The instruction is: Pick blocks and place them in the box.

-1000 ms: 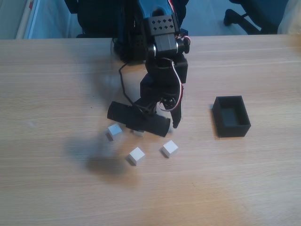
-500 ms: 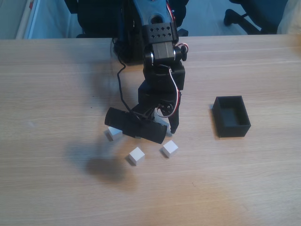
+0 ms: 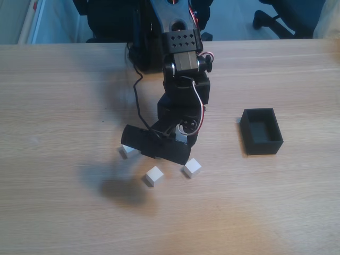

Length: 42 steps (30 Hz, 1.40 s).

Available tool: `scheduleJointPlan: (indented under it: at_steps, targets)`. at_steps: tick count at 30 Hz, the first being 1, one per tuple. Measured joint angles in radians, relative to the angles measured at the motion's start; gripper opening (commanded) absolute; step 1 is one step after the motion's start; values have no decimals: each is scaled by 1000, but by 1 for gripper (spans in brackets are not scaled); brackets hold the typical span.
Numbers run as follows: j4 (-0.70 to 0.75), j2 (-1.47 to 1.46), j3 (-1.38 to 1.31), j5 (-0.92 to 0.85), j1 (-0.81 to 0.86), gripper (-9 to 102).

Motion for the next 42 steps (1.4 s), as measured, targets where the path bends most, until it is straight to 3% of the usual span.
scheduleJointPlan:
  at_steps: [9, 18, 28, 37, 40, 42]
  targets:
    - [64, 71, 2, 11, -35, 0]
    - [166, 313, -20, 48, -239, 0]
    - [153, 353, -141, 28, -491, 1]
    - [100, 273, -175, 29, -574, 2]
    - [81, 236, -206, 29, -578, 5]
    - [75, 212, -227, 31, -580, 13]
